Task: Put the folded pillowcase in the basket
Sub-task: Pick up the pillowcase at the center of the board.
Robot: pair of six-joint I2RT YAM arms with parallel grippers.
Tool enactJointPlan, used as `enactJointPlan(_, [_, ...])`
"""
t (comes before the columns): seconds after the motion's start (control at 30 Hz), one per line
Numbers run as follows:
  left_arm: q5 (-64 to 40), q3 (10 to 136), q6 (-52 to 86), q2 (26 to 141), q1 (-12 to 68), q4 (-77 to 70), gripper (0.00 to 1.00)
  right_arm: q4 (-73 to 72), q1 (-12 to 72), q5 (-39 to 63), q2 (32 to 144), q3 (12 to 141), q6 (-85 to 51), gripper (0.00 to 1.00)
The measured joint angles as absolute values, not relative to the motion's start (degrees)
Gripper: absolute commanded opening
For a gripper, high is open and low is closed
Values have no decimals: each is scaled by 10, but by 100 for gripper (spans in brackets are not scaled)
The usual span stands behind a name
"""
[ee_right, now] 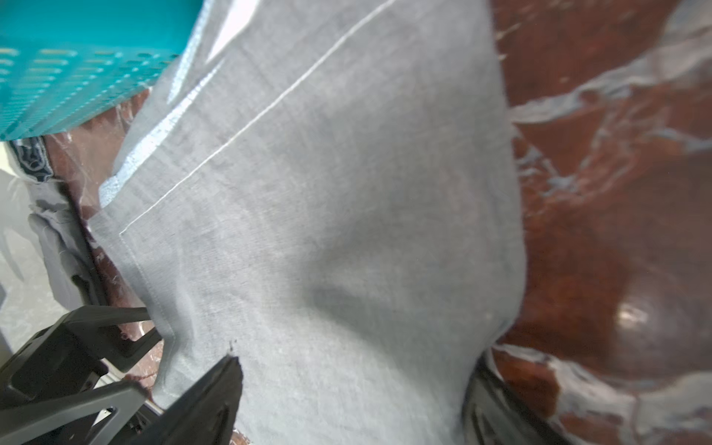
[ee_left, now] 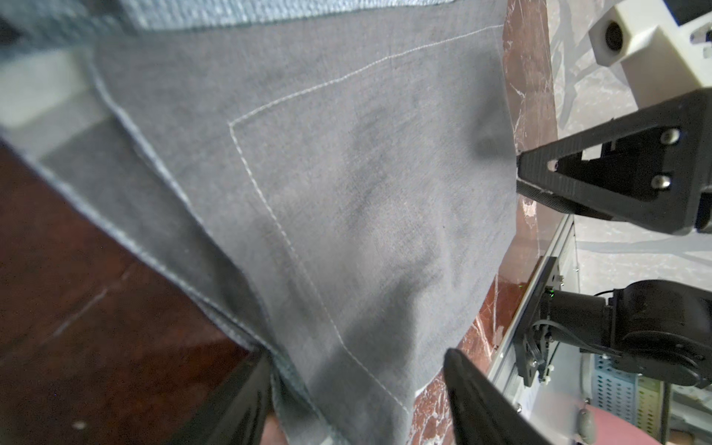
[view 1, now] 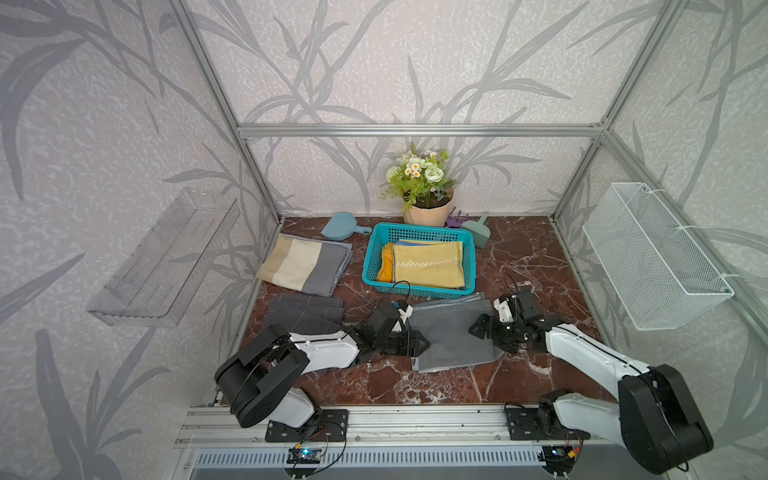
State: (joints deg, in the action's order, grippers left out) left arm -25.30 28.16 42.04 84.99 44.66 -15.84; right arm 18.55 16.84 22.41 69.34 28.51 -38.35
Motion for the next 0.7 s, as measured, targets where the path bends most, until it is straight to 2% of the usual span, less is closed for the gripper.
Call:
enactJointPlan(0.13, [-240, 283, 417, 854, 447, -137, 23, 169, 172, 226, 695, 277, -392, 74])
enactJointPlan(0.2, [-236, 283, 414, 858, 447, -127, 2, 166, 172, 225, 698, 276, -393, 66])
enactJointPlan(0.37, [-229, 282, 407, 859, 447, -119, 0, 166, 173, 220, 706, 267, -394, 24])
enactJointPlan(0.5, [-226, 282, 407, 859, 447, -118, 0, 171, 177, 216, 708, 261, -396, 5])
enactJointPlan(0.7, [-220, 282, 405, 843, 448, -98, 0, 187, 217, 194, 694, 262, -407, 1])
